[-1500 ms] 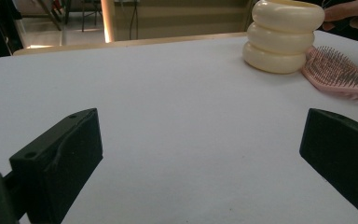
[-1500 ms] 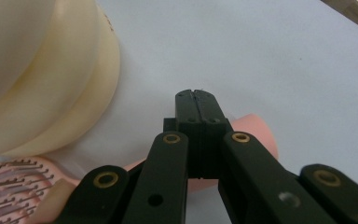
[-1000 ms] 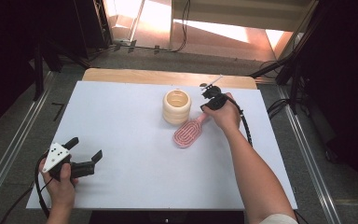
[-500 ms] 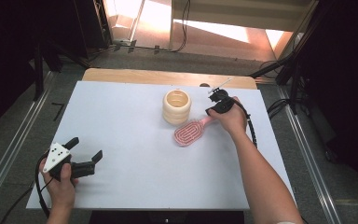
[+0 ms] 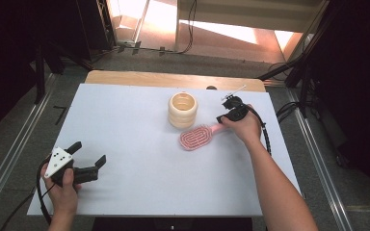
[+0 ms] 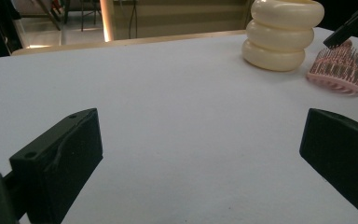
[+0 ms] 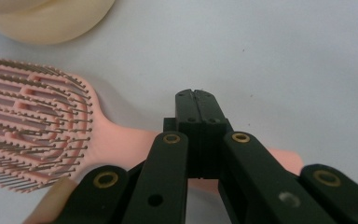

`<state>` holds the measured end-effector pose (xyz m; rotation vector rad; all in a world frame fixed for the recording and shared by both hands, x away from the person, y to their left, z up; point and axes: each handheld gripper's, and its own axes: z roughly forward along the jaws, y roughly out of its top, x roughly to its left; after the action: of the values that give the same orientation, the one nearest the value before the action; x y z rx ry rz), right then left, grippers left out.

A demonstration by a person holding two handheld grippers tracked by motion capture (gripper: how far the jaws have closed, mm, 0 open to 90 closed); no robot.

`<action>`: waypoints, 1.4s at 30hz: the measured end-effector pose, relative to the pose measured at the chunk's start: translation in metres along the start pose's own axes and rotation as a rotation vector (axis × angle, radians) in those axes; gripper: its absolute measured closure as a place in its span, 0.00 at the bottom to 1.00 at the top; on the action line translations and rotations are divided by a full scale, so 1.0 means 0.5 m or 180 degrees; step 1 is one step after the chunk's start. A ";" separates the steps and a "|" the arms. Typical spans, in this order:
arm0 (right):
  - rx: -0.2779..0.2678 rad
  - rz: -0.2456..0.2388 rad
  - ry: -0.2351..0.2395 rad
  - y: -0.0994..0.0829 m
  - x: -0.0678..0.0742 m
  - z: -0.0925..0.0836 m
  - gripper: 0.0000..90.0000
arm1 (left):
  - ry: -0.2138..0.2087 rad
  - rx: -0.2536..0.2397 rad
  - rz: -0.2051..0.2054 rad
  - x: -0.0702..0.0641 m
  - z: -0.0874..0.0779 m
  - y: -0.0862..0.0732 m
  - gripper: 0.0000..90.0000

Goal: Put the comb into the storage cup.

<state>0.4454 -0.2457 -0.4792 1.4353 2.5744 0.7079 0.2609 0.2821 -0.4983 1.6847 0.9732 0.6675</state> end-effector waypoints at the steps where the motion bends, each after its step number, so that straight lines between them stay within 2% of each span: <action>1: 0.0003 -0.0004 0.0011 -0.002 -0.001 -0.001 0.98 | -0.0002 -0.0004 0.0000 0.000 0.000 0.000 0.00; 9: 0.0044 -0.0049 0.0085 -0.031 0.001 -0.006 0.98 | -0.0001 -0.0004 0.0000 0.000 0.000 0.000 0.00; 20: 0.0111 -0.0096 0.0111 -0.057 0.003 -0.011 0.98 | 0.0001 0.0004 0.0003 -0.001 0.001 0.000 0.00; 26: 0.0092 -0.0198 0.0123 -0.064 0.004 -0.015 0.96 | -0.0004 0.0000 0.0005 -0.001 0.001 0.000 0.00; 27: 0.0021 -0.0260 0.0075 -0.063 0.003 -0.023 0.87 | -0.0003 0.0001 0.0005 -0.001 0.001 0.000 0.00; 29: -0.0020 -0.0283 0.0032 -0.062 0.003 -0.029 0.84 | 0.0001 0.0003 0.0003 -0.001 0.000 0.000 0.00; 31: -0.0186 -0.0360 0.0078 -0.060 0.003 -0.044 0.75 | 0.0001 0.0005 0.0005 -0.001 0.001 0.000 0.00; 34: -0.0348 -0.0477 0.0152 -0.057 0.005 -0.064 0.58 | -0.0001 0.0000 0.0004 -0.001 0.001 0.000 0.00; 36: -0.0322 -0.0569 0.0225 -0.055 0.005 -0.070 0.47 | -0.0001 0.0000 0.0004 -0.001 0.001 0.000 0.00; 37: -0.0250 -0.0681 0.0229 -0.053 0.008 -0.072 0.39 | 0.0002 0.0004 0.0005 -0.001 0.001 0.000 0.00; 38: -0.0250 -0.0681 0.0229 -0.053 0.008 -0.072 0.39 | 0.0000 0.0001 0.0006 -0.001 0.001 0.000 0.00; 42: -0.0176 -0.0877 0.0335 -0.052 0.013 -0.073 0.25 | -0.0001 0.0000 0.0005 -0.001 0.001 0.000 0.00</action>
<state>0.4101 -0.2643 -0.4575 1.0245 2.7318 0.8229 0.2610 0.2813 -0.4985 1.6856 0.9718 0.6684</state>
